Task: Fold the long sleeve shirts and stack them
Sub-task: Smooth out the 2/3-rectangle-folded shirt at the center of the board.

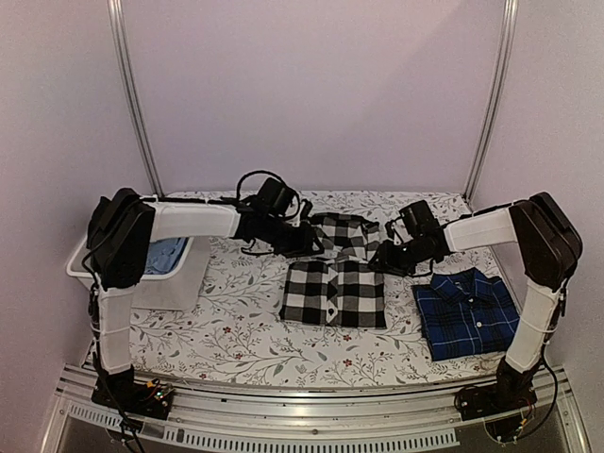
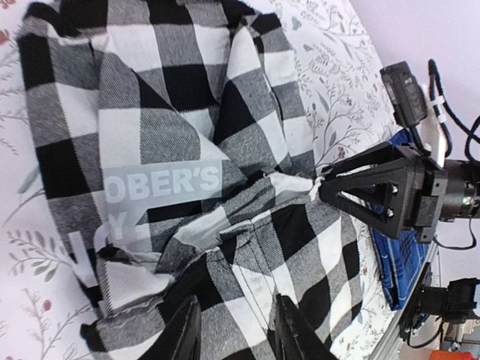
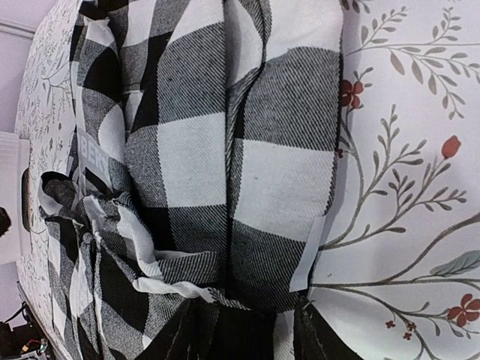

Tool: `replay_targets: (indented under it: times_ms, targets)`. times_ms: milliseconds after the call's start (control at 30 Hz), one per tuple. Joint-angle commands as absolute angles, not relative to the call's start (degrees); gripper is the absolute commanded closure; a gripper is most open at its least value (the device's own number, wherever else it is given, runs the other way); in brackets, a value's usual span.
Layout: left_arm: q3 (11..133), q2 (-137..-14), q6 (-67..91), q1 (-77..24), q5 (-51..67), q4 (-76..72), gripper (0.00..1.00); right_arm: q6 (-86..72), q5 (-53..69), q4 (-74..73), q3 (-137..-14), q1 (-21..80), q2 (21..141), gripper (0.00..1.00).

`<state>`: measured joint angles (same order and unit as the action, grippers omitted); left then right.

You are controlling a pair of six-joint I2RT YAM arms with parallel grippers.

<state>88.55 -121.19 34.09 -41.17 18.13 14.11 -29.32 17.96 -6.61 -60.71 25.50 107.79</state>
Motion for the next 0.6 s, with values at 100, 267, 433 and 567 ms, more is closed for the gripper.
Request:
replay_targets:
  times_ms: [100,267,433,567]
  targets:
    - [80.5,-112.1,32.6,-37.4,14.5,13.1,0.66,-27.9,9.6,-12.4,-61.5,26.8,97.1,0.56]
    - [77.9,-111.7,32.0,-36.8,13.0,14.4,0.66,-26.7,8.4,-14.2,-64.6,31.0,95.1,0.54]
    - [76.9,-113.2,32.0,-36.7,12.7,14.5,0.66,-25.6,8.3,-15.4,-68.7,34.8,98.8,0.54]
    - [77.9,-115.5,31.7,-36.7,13.3,13.9,0.65,-25.5,8.6,-16.7,-71.7,35.8,104.0,0.57]
